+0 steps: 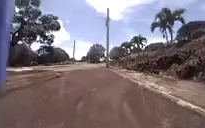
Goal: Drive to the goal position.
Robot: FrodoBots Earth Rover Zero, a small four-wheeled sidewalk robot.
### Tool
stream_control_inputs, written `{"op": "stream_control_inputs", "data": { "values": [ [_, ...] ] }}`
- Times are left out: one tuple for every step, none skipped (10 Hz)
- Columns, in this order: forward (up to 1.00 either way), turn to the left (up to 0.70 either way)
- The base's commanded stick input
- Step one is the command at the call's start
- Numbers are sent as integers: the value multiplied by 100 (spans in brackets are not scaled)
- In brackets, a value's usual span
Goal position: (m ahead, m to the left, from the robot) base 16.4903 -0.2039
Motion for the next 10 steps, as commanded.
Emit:
{"op": "stream_control_inputs", "data": {
  "values": [
    [50, 0],
    [50, 0],
    [50, 0],
    [50, 0],
    [50, 0],
    [50, 0],
    [50, 0],
    [50, 0],
    [50, 0],
    [50, 0]
  ]
}}
